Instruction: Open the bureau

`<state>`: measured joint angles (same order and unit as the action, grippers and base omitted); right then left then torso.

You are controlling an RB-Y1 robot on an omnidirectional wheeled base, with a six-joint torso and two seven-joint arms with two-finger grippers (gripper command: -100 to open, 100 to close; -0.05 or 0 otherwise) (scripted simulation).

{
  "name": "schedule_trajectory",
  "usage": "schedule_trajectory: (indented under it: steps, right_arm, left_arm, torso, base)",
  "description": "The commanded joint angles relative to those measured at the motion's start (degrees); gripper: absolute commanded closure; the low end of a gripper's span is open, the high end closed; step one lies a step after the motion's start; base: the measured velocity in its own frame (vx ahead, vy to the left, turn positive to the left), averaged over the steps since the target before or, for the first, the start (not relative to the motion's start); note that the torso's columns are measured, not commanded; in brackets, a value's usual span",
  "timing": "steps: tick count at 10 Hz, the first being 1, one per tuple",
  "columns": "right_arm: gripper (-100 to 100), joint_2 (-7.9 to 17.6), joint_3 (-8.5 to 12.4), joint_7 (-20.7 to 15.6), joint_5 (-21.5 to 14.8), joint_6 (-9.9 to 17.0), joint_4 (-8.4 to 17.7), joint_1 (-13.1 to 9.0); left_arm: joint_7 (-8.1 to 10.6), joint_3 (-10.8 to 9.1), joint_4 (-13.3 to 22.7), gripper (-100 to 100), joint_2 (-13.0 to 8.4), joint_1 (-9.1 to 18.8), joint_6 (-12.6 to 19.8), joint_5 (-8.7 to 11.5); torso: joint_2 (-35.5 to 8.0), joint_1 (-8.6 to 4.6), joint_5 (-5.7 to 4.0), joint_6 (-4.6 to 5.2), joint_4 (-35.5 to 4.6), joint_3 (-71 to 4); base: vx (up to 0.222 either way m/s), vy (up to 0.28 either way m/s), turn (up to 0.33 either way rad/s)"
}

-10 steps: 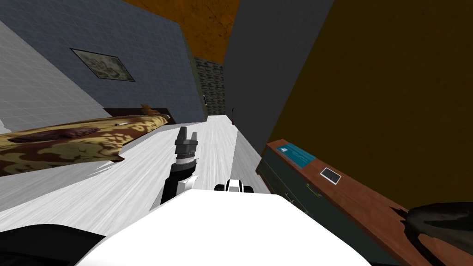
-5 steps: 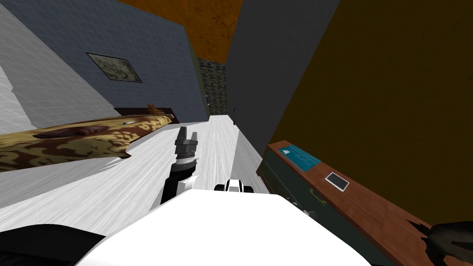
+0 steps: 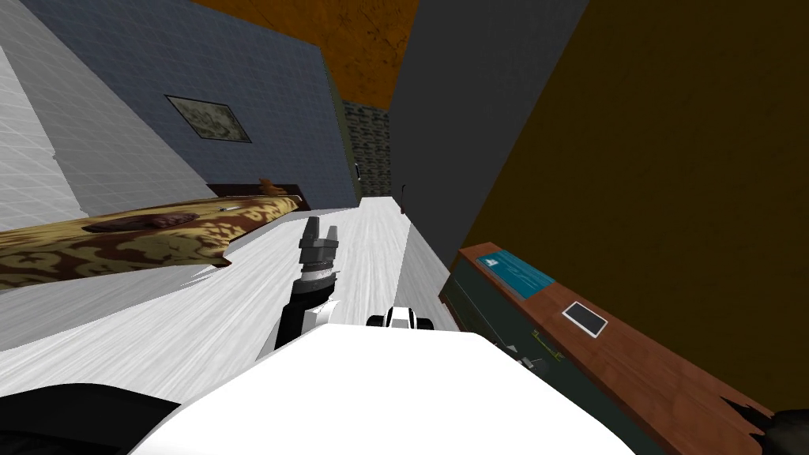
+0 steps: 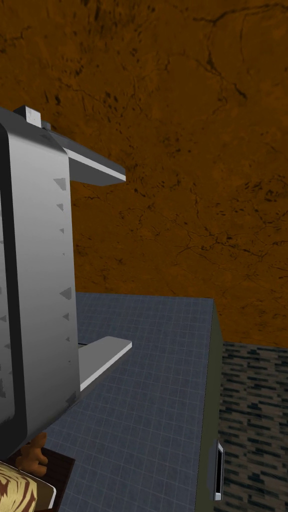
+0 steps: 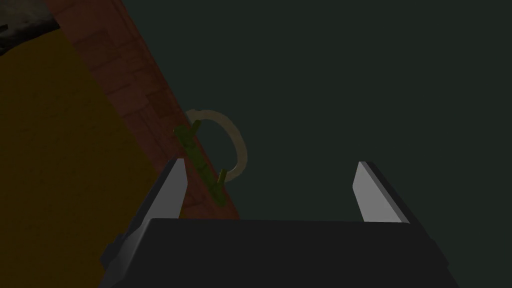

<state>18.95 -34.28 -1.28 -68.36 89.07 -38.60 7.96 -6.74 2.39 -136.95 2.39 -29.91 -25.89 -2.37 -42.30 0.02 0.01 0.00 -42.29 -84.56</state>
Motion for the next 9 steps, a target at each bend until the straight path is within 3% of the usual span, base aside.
schedule_trajectory:
  steps: [1, 4, 5, 6, 9]
  right_arm:
    - [-100, 0.21, -1.30, -0.71, -1.90, 3.81, 2.33, -0.80]
    - [-100, 0.15, -2.42, -1.10, -3.36, 6.75, 4.84, -1.86]
    - [-100, 0.07, -2.18, -1.02, -3.05, 6.07, 4.27, -1.61]
    - [-100, 1.96, -1.56, -1.73, -2.36, 4.38, 4.01, -2.53]
    - [-100, 3.48, -1.04, -2.28, -1.76, 2.85, 3.68, -3.22]
  left_arm:
    - [0.00, 0.00, 0.00, 0, 0.00, 0.00, 0.00, 0.00]
    - [0.00, 0.00, 0.00, 0, 0.00, 0.00, 0.00, 0.00]
    - [0.00, 0.00, 0.00, 0, 0.00, 0.00, 0.00, 0.00]
    - [0.00, 0.00, 0.00, 0, 0.00, 0.00, 0.00, 0.00]
    - [0.00, 0.00, 0.00, 0, 0.00, 0.00, 0.00, 0.00]
  torso:
    - [0.01, -0.03, -0.01, 0.00, 0.00, 0.00]
    - [0.00, 0.00, 0.00, 0.01, 0.00, 0.00]
    - [0.00, 0.00, 0.00, 0.00, 0.00, 0.00]
    - [0.00, 0.04, 0.01, 0.00, 0.00, 0.00]
    - [-0.03, 0.00, 0.00, 0.01, -0.01, 0.02]
  base:
    - [0.011, -0.040, 0.043]
    - [0.005, -0.033, 0.013]
    - [0.000, -0.014, 0.002]
    - [-0.020, 0.002, 0.021]
    - [-0.031, 0.010, 0.013]
